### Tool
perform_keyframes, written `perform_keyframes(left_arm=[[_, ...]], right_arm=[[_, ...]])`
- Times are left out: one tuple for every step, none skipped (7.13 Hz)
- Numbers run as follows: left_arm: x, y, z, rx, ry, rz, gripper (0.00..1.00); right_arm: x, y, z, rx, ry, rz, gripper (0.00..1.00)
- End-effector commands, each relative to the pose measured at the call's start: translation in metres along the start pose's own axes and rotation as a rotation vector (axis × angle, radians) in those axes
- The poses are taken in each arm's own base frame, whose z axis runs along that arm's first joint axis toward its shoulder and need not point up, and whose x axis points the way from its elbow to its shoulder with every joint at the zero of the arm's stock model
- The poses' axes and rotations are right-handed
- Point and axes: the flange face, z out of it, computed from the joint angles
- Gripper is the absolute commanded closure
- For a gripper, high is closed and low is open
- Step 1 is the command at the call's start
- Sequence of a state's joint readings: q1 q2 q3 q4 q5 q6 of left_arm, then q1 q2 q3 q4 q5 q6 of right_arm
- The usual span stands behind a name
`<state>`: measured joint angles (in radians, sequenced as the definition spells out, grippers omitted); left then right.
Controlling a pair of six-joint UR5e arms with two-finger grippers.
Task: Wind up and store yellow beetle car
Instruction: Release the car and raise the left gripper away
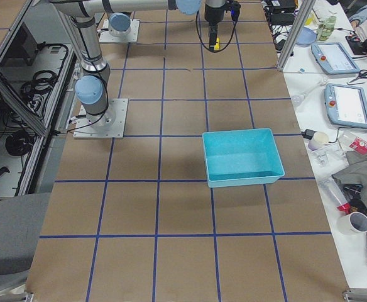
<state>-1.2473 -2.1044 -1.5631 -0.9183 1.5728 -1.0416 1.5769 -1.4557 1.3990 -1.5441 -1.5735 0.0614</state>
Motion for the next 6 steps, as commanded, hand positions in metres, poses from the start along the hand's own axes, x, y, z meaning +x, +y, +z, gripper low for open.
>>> perform_keyframes(left_arm=[[0.008,0.029,-0.049,0.034,0.057,0.164,0.12],[0.007,0.033,-0.078,0.088,0.071,0.335,0.02],[-0.001,0.037,-0.106,0.106,0.059,0.491,0.00],[-0.013,0.046,-0.139,0.079,0.023,0.535,0.00],[-0.018,0.059,-0.176,0.060,0.003,0.635,0.00],[-0.026,0.069,-0.211,0.028,-0.035,0.724,0.00]], right_arm=[[0.000,0.000,0.001,-0.002,0.002,0.000,0.00],[0.001,0.001,0.000,-0.001,0.005,0.000,0.00],[0.000,0.000,0.001,-0.001,0.002,0.000,0.00],[0.000,0.000,0.001,-0.001,-0.001,0.000,0.00],[0.000,0.000,0.002,-0.002,-0.001,0.000,0.00],[0.000,-0.001,0.002,-0.004,0.001,0.000,0.00]])
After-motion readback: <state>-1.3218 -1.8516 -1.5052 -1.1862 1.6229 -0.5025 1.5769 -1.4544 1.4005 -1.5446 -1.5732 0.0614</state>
